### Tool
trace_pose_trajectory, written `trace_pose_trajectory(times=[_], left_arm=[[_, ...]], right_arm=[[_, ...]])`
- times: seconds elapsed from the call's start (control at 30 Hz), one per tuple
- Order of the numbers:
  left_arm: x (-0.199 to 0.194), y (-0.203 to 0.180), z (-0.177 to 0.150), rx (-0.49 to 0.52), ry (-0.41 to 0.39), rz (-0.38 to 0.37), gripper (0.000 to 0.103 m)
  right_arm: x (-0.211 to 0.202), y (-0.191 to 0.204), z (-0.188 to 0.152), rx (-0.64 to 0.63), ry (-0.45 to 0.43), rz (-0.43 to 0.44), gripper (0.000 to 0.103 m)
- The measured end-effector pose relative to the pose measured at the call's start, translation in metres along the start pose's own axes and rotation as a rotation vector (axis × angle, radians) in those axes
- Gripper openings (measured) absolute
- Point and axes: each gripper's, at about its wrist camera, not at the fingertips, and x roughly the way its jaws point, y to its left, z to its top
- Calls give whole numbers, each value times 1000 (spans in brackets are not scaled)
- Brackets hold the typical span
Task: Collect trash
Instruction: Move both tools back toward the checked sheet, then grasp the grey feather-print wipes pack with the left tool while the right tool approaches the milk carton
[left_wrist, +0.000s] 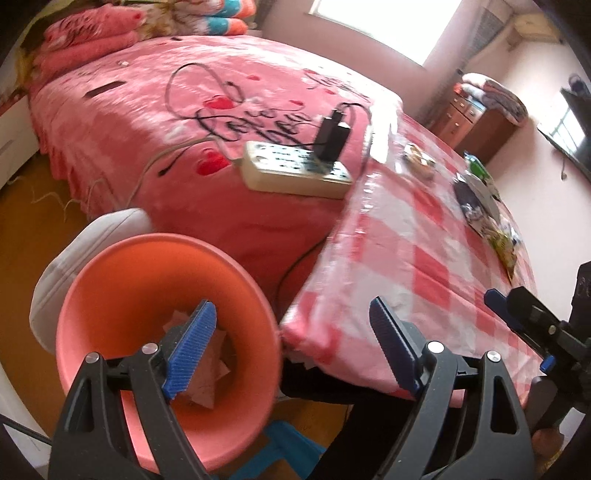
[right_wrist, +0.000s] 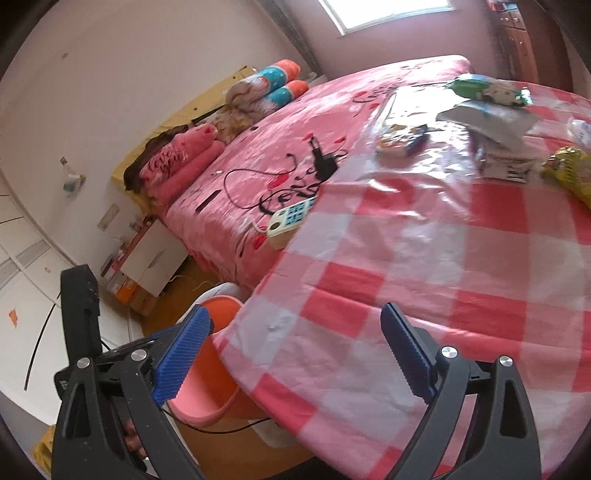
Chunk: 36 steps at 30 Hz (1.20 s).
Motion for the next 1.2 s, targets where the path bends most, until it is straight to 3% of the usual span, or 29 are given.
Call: trace_pose_trajectory(times=[0.47, 0.83, 1.2], left_arm=[[-2, -77, 13, 149, -17, -23, 86], [-3, -151, 34, 292, -63, -51, 86], [15, -247, 60, 541, -131, -66, 86]], right_arm=[[-43, -42, 7, 23, -114, -11, 93], [-77, -90, 14, 117, -206, -54, 93], [-112, -138, 18, 202, -312, -120, 93]])
